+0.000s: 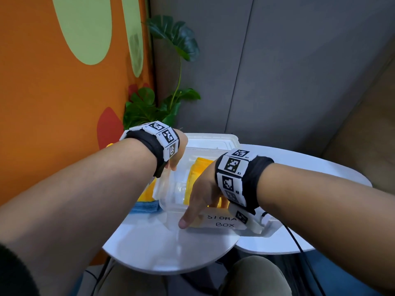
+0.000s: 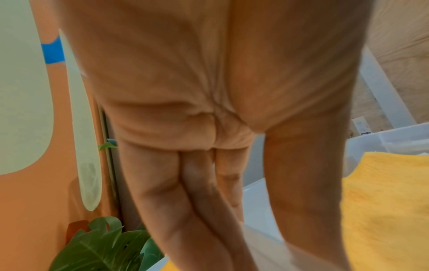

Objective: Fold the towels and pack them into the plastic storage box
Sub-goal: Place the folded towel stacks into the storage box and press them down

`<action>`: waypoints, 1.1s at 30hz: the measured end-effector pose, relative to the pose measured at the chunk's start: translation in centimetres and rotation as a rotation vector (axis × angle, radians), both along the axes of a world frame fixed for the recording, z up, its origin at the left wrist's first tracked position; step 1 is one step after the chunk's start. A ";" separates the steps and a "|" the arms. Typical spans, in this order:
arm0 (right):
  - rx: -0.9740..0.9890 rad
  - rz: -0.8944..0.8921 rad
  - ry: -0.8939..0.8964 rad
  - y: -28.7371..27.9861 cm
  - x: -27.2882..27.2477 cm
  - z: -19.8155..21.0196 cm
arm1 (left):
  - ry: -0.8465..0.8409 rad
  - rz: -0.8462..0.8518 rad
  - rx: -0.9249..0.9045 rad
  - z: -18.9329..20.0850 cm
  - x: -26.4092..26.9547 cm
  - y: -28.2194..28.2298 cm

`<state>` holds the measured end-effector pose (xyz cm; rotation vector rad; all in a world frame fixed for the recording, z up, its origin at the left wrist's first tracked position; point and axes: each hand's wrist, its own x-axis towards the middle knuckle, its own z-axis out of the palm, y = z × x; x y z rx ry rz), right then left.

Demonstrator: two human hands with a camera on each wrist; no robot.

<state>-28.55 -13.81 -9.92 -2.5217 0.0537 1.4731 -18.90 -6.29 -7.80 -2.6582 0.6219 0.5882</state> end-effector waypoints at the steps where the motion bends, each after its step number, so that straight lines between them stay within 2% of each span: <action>1: 0.009 0.011 -0.013 -0.1 -0.1 0.2 | -0.011 -0.002 0.002 0.0 -0.1 0.0; 6: -0.005 0.063 -0.131 -1.5 -0.5 2.2 | -0.017 0.005 -0.001 0.1 -0.3 0.2; 11: -0.180 0.131 -0.073 -3.9 -1.0 2.4 | -0.016 0.007 0.009 0.0 -0.1 0.1; 18: -0.425 0.200 -0.174 -5.3 -2.9 2.9 | -0.017 0.014 0.003 -0.2 -0.1 0.2; 24: -0.303 0.100 -0.107 -6.3 -3.0 1.6 | -0.003 0.016 0.006 0.0 -0.2 0.2; 29: -0.307 0.120 -0.114 -6.4 -2.8 1.7 | -0.009 0.015 0.015 -0.1 -0.2 0.2; 33: -0.309 0.175 -0.189 -6.2 -2.5 1.7 | -0.011 0.021 0.000 -0.2 -0.1 0.3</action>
